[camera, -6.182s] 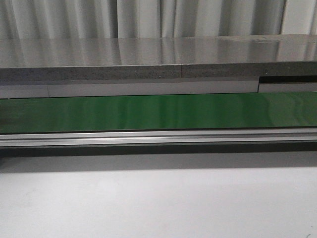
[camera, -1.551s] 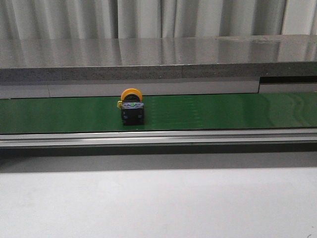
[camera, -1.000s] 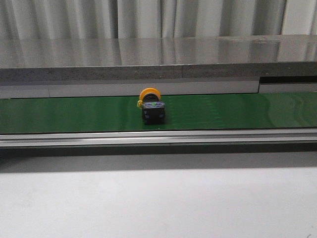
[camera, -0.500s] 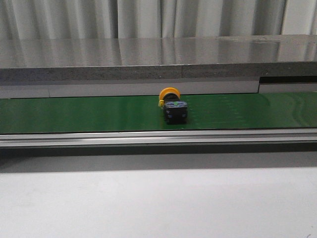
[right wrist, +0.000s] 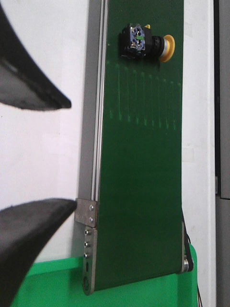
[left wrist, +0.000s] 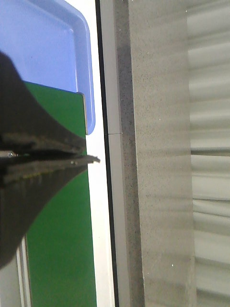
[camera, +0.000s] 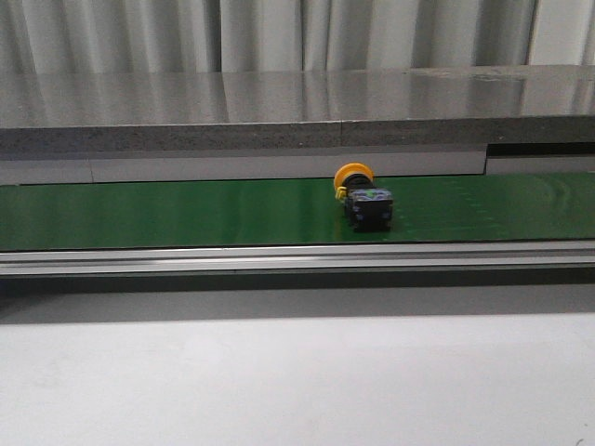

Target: Move button from left to right

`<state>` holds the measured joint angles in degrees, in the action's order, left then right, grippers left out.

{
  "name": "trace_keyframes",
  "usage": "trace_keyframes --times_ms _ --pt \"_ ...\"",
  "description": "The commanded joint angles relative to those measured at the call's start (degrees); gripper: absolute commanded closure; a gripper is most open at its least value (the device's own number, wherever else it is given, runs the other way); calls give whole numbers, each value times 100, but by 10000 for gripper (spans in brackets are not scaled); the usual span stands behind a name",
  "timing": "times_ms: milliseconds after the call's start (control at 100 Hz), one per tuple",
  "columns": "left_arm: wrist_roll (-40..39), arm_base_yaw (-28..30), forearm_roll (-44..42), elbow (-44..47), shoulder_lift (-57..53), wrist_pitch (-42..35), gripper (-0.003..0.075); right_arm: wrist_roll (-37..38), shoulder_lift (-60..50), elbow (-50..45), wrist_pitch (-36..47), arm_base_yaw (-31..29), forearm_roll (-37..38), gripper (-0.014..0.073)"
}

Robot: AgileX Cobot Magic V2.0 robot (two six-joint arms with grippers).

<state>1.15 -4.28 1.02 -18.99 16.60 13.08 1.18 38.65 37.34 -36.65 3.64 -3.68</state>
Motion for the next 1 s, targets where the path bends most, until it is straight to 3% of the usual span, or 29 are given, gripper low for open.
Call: trace_keyframes --times_ms 0,400,790,990 --pt "-15 -61 7 -161 30 -469 740 -8 1 211 426 20 -34 50" --pt "-15 -61 7 -161 30 -469 740 -8 383 407 566 20 -292 50" --pt "-15 -61 7 -161 30 -469 740 -13 2378 1458 472 34 -347 50" --pt "-15 -61 7 -161 30 -469 740 -238 3276 1983 442 363 -347 50"
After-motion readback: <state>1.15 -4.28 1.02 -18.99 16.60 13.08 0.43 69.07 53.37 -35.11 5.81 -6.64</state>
